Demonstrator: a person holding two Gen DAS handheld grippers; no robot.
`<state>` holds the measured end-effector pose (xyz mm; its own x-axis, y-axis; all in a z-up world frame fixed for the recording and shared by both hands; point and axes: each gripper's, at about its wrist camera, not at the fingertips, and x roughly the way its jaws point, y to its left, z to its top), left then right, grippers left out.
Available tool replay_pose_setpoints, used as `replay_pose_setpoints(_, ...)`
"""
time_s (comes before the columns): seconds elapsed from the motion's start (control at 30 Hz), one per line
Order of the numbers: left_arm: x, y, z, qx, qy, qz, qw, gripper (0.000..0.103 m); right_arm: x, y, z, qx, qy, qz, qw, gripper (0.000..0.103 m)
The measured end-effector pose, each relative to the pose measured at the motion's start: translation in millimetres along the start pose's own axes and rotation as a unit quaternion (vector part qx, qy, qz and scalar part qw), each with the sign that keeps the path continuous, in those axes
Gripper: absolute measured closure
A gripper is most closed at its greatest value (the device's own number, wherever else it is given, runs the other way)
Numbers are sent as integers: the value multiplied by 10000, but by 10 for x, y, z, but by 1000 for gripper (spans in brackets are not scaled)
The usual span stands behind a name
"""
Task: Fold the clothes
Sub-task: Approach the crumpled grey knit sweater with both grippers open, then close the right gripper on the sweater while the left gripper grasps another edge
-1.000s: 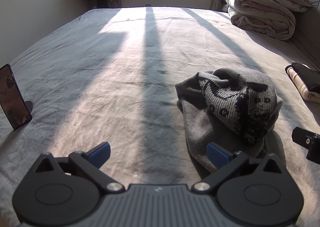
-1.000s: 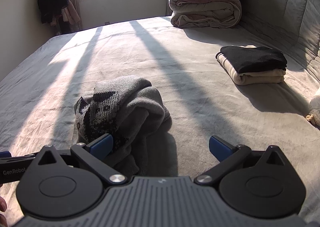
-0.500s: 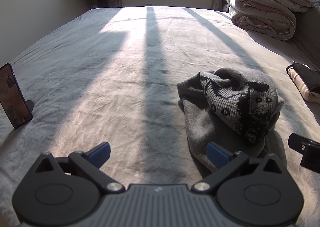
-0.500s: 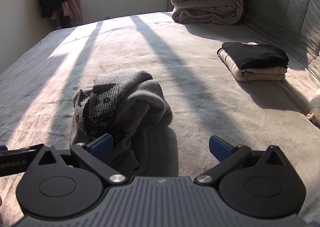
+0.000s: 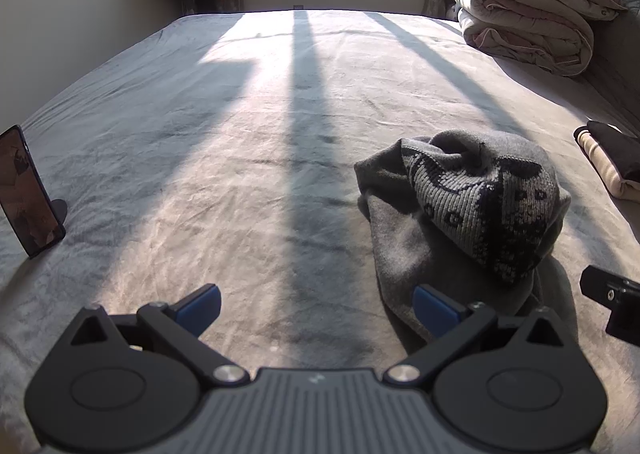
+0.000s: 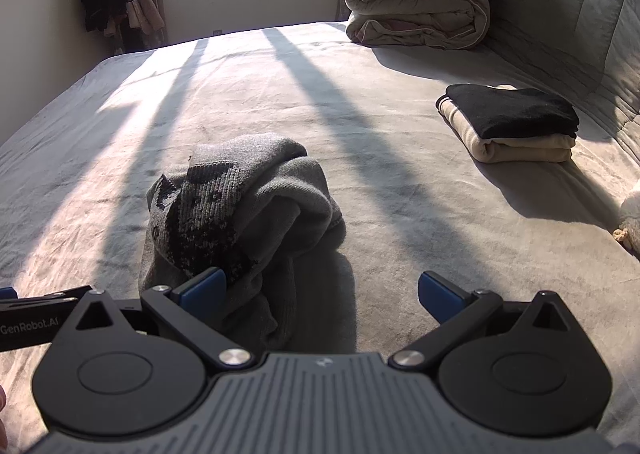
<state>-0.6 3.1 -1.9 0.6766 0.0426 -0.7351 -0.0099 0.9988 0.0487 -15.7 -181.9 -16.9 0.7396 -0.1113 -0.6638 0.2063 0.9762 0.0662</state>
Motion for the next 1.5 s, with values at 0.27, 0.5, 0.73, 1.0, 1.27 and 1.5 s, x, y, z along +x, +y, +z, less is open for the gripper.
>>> replay_pose_setpoints(0.27,15,17,8,-2,41,-62,10000,1,24,2,-2,-22,61,1,10000,0)
replay_pose_setpoints(0.5,153,82,-13,-83,201,-301,9993,1,150,-91,-15,429,414,564,9966,0)
replay_pose_setpoints(0.73,320,93,-92,47,370,-418,9984,1,215,-195,-49,1076,808,1322,9820,0)
replay_pose_setpoints(1.0,458,163,-289,263,584,-306,9975,1,239,-93,-148,576,808,1292,9866,6)
replay_pose_setpoints(1.27,572,242,-471,545,539,-421,9962,0,333,-4,-158,270,805,1402,9865,41)
replay_pose_setpoints(1.5,565,274,-507,738,374,-639,9945,0,301,100,-10,95,330,1690,9850,42)
